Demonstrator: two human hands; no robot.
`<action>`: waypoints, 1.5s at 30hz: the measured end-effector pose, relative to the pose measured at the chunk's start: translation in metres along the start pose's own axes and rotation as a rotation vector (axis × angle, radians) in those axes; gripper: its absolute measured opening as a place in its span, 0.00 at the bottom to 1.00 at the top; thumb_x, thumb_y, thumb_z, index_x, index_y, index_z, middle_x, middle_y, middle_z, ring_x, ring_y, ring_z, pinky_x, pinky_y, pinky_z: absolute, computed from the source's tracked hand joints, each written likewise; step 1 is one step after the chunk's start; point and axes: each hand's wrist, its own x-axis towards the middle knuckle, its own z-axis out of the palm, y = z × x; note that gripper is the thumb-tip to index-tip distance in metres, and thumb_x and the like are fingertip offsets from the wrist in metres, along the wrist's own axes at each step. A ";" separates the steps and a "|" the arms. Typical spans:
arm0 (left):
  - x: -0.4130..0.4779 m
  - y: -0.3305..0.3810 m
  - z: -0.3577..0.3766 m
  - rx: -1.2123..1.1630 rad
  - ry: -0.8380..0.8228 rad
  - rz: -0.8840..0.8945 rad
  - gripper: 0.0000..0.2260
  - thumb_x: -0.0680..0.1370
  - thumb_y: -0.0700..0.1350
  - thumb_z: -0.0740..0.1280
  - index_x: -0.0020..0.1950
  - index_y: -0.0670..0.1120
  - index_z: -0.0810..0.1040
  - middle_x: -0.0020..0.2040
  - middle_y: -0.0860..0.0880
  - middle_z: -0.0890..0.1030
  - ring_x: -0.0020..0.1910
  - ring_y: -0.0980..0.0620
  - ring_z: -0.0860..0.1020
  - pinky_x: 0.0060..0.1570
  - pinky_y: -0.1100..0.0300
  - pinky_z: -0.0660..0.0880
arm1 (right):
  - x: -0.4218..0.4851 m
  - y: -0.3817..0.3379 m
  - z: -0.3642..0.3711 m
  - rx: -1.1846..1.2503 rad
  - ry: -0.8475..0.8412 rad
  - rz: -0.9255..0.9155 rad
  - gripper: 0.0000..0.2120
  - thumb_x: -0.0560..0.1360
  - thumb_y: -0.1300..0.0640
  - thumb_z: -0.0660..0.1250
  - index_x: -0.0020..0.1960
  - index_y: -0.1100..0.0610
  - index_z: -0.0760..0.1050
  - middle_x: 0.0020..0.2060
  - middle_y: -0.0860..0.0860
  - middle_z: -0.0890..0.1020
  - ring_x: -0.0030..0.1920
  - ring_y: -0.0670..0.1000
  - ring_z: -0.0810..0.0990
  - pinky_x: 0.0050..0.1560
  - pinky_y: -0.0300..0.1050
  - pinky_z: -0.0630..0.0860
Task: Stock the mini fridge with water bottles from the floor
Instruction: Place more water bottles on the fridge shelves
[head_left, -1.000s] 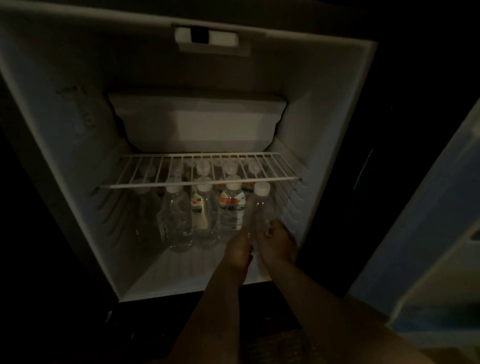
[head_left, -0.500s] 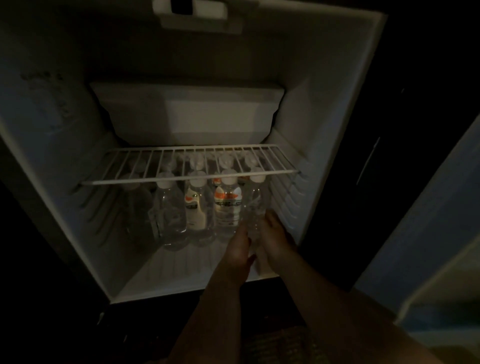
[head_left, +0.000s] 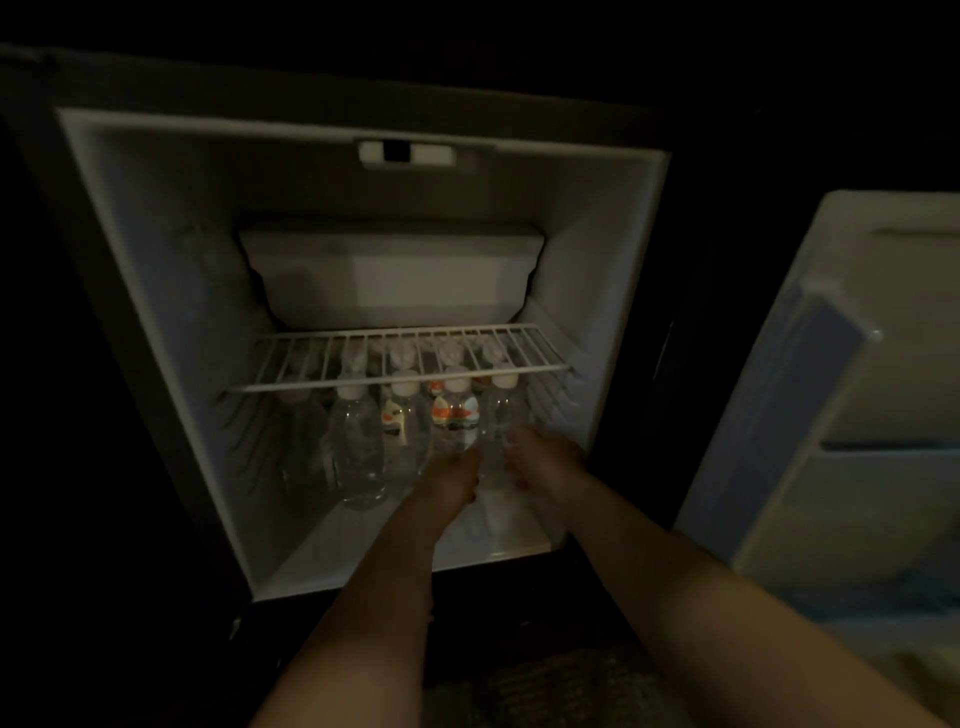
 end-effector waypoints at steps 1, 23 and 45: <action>-0.008 0.006 -0.002 0.031 0.000 0.017 0.10 0.81 0.46 0.56 0.45 0.44 0.72 0.35 0.48 0.70 0.32 0.55 0.68 0.20 0.71 0.67 | -0.007 -0.007 -0.002 0.042 0.000 0.005 0.12 0.77 0.55 0.58 0.37 0.55 0.74 0.36 0.54 0.78 0.39 0.54 0.76 0.43 0.47 0.75; -0.213 0.121 0.027 0.648 -0.216 0.203 0.18 0.81 0.54 0.52 0.62 0.43 0.72 0.59 0.44 0.77 0.55 0.47 0.77 0.53 0.56 0.66 | -0.214 -0.096 -0.152 -0.132 0.019 -0.338 0.07 0.80 0.57 0.57 0.49 0.59 0.72 0.35 0.55 0.78 0.30 0.49 0.75 0.30 0.39 0.67; -0.316 -0.007 0.287 1.176 -0.725 0.371 0.21 0.80 0.54 0.57 0.67 0.41 0.71 0.66 0.42 0.73 0.54 0.47 0.74 0.53 0.57 0.69 | -0.325 0.114 -0.385 -0.561 0.108 -0.005 0.13 0.78 0.58 0.60 0.60 0.61 0.73 0.44 0.56 0.79 0.36 0.49 0.78 0.34 0.39 0.73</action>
